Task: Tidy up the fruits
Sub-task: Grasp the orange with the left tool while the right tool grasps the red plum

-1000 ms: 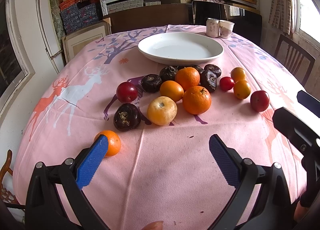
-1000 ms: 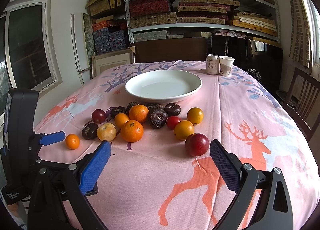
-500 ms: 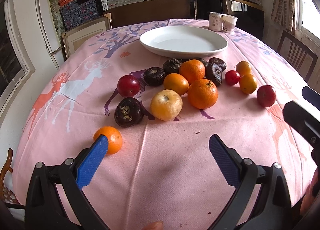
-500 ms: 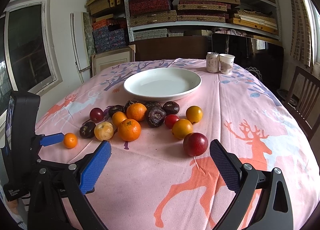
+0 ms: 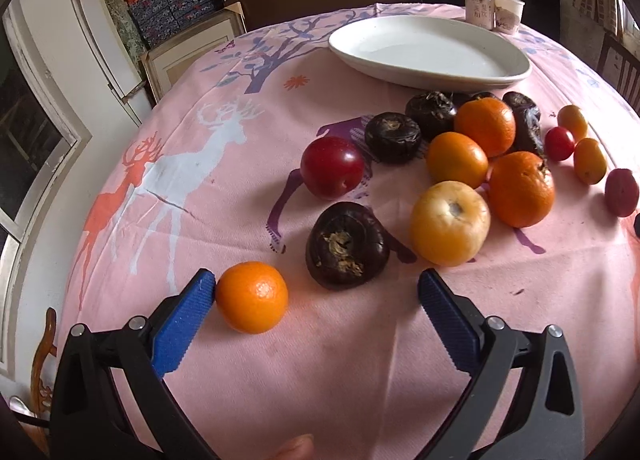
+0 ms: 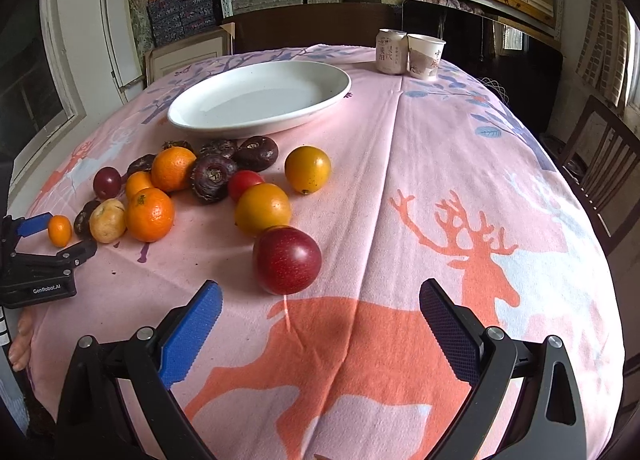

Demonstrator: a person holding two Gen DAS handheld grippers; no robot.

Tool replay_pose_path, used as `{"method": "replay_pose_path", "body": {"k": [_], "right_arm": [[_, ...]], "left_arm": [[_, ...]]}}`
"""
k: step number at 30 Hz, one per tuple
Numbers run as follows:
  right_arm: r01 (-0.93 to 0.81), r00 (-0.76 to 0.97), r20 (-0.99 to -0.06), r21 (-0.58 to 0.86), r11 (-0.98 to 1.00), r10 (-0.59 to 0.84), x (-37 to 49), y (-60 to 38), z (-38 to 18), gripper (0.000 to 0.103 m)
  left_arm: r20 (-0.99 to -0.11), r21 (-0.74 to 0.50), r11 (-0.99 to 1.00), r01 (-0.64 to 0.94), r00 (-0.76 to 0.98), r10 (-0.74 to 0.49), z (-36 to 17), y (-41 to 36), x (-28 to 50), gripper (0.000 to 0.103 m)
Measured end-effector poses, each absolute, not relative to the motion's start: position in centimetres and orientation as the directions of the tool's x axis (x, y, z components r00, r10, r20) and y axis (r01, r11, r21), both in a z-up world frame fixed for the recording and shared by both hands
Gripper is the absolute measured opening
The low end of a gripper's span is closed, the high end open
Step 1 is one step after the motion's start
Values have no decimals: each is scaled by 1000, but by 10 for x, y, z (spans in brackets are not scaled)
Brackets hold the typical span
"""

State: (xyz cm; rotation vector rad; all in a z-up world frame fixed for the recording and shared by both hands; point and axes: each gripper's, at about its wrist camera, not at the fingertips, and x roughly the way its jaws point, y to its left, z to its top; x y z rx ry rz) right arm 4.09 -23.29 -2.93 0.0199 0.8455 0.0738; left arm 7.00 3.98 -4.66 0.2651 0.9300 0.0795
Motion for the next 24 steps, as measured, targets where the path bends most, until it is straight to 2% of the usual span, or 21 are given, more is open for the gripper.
{"method": "replay_pose_path", "body": {"k": [7, 11, 14, 18, 24], "right_arm": [[-58, 637, -766, 70, 996, 91, 57, -239, -36, 100], [-58, 637, -759, 125, 990, 133, 57, -245, -38, 100], [-50, 632, -757, 173, 984, 166, 56, -251, -40, 100], [-45, 625, -751, 238, 970, 213, 56, -259, -43, 100], [-46, 625, -754, 222, 974, 201, 56, -256, -43, 100]], "left_arm": [[-812, 164, 977, 140, 582, 53, -49, 60, 84, 99], [-832, -14, 983, 182, 543, -112, -52, 83, 91, 99], [-834, 36, 973, 228, 543, -96, -52, 77, 87, 99], [-810, 40, 973, 226, 578, -101, -46, 76, 80, 99], [-810, 4, 968, 251, 568, -144, -44, 87, 81, 99]]}}
